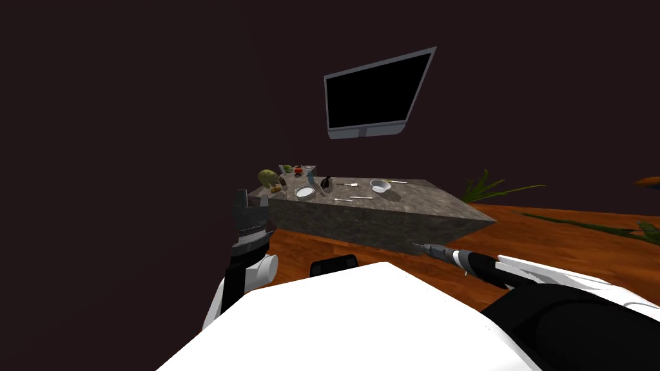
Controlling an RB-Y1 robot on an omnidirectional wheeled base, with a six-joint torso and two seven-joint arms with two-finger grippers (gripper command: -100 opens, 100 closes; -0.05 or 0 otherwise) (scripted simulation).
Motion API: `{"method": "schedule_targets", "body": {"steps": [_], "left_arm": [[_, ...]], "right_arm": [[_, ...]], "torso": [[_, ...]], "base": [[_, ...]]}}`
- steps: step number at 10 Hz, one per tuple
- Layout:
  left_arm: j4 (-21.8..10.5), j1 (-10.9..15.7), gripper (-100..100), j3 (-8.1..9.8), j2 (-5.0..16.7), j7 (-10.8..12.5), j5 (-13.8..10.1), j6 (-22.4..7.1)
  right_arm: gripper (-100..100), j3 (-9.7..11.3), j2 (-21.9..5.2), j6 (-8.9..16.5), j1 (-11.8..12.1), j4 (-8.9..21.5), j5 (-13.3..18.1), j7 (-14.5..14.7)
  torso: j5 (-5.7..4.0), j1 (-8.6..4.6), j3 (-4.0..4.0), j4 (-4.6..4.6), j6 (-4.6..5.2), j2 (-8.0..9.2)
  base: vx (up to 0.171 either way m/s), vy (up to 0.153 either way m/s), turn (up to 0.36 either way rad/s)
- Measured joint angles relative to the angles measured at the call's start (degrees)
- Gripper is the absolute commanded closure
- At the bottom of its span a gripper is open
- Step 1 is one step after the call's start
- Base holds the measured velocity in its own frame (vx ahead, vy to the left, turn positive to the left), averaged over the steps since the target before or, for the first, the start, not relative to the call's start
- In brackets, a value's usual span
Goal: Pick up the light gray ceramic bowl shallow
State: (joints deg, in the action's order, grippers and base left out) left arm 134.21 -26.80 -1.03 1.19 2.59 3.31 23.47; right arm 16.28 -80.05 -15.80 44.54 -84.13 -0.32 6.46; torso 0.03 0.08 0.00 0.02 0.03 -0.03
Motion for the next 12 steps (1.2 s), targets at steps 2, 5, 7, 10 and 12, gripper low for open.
{"method": "schedule_targets", "body": {"steps": [2, 5, 7, 10, 12], "left_arm": [[0.0, 0.0, 0, 0.0, 0.0, 0.0, 0.0, 0.0], [0.0, 0.0, 0, 0.0, 0.0, 0.0, 0.0, 0.0], [0.0, 0.0, 0, 0.0, 0.0, 0.0, 0.0, 0.0], [0.0, 0.0, 0, 0.0, 0.0, 0.0, 0.0, 0.0], [0.0, -0.01, 0, 0.0, 0.01, 0.0, 0.0, 0.0]], "right_arm": [[-100, 0.94, -2.63, 0.32, -0.04, 2.37, 0.79, -0.52], [-100, 0.22, -7.05, 0.72, 2.7, 4.54, 1.64, -0.79], [-100, 2.69, -9.56, -0.08, 0.74, 8.43, 2.92, -1.99], [-100, 3.35, -13.05, 0.01, 1.84, 11.5, 4.74, -2.74], [-100, 4.91, -15.1, -1.46, 1.3, 16.03, 7.03, -3.45]], "torso": [[0.01, 0.03, -0.02, -0.01, 0.01, -0.03], [0.02, 0.05, -0.06, -0.02, -0.05, -0.1], [0.0, -0.02, -0.08, -0.03, -0.05, -0.14], [0.0, 0.0, -0.13, -0.05, -0.04, -0.22], [-0.04, -0.14, -0.24, -0.1, -0.04, -0.41]], "base": [[0.041, 0.053, 0.151], [0.043, 0.042, 0.176], [0.069, 0.039, 0.298], [0.086, 0.025, 0.272], [0.109, -0.015, 0.241]]}}
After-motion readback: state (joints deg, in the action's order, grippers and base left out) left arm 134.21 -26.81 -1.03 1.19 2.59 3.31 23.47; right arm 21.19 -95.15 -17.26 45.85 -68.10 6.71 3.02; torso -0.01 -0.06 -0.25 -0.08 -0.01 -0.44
